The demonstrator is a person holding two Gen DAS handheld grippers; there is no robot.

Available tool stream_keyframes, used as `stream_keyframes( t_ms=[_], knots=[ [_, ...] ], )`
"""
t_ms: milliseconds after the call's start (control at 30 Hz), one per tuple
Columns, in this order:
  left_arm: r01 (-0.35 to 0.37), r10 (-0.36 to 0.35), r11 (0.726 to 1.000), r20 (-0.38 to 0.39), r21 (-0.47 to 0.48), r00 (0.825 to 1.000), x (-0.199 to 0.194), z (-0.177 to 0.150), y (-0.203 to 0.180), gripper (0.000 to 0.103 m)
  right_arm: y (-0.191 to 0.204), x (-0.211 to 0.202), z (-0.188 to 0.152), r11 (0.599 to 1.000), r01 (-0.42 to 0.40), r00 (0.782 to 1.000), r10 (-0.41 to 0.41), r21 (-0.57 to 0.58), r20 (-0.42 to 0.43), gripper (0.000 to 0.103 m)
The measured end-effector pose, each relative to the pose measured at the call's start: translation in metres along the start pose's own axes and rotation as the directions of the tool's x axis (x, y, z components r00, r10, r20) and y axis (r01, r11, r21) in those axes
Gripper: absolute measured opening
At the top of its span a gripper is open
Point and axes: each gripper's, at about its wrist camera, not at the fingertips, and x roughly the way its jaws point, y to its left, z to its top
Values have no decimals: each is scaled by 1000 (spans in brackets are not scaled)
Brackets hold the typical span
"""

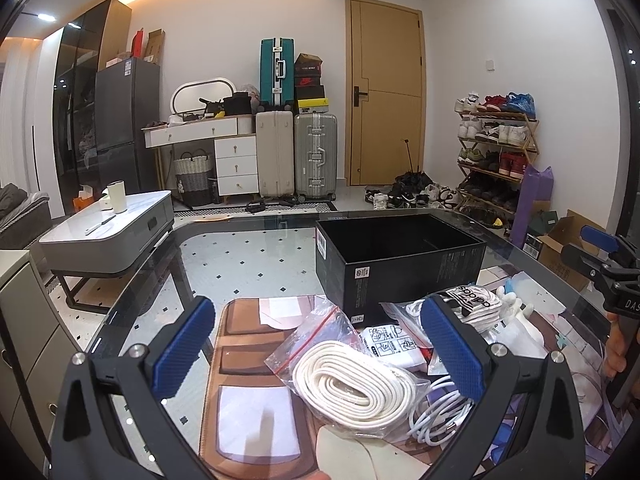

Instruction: Organize soft objects

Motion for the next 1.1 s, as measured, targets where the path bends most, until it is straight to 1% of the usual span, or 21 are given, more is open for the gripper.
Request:
stream_keyframes(
  t_ms=[1100],
  knots=[
    [-3, 4, 1000, 15, -15, 1000, -3, -2, 5, 103, 0, -3, 1, 1000, 2, 1000, -2, -7, -2, 103]
  ],
)
